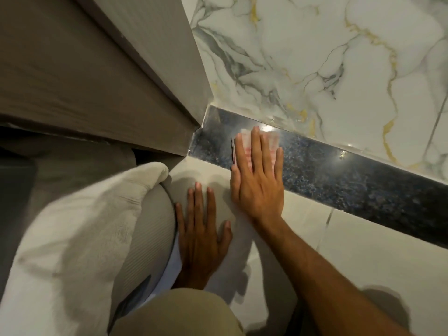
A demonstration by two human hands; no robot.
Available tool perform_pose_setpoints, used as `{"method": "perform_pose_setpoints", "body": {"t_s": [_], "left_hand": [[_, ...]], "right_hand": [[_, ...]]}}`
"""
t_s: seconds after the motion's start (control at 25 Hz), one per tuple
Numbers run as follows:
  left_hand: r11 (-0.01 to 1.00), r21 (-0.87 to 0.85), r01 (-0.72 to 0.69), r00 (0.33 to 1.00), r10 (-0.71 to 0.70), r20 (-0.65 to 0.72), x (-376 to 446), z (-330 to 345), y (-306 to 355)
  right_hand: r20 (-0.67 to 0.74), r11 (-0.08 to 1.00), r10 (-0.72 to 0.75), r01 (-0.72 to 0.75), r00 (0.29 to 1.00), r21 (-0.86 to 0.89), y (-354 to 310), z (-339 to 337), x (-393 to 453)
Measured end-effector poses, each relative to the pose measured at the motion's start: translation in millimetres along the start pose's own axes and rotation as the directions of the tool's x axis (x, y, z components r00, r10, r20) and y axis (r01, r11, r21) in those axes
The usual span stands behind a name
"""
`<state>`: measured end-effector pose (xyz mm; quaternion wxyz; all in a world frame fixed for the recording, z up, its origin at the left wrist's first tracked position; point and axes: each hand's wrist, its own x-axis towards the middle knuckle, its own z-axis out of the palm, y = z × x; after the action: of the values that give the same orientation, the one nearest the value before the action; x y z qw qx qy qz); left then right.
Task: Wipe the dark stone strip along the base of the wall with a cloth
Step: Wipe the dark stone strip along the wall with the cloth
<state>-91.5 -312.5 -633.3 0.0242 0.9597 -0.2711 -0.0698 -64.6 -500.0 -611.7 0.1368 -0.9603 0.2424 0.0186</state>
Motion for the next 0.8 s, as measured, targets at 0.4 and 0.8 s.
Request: {"method": "perform_pose_setpoints", "body": {"t_s": [0.4,0.8], "left_hand": [[0.999,-0.049,0.015,0.998,-0.018,-0.053,-1,1,4],[0.995,-0.097,0.026,0.998,-0.032,-0.061,1,-5,5]], "right_hand": [[0.163,0.88,-0.468,0.475,0.869,-0.003,10,-5,-7],[0.058,0.968,-0.249,0.251,0.967,-0.026,-7,-2,12]]}}
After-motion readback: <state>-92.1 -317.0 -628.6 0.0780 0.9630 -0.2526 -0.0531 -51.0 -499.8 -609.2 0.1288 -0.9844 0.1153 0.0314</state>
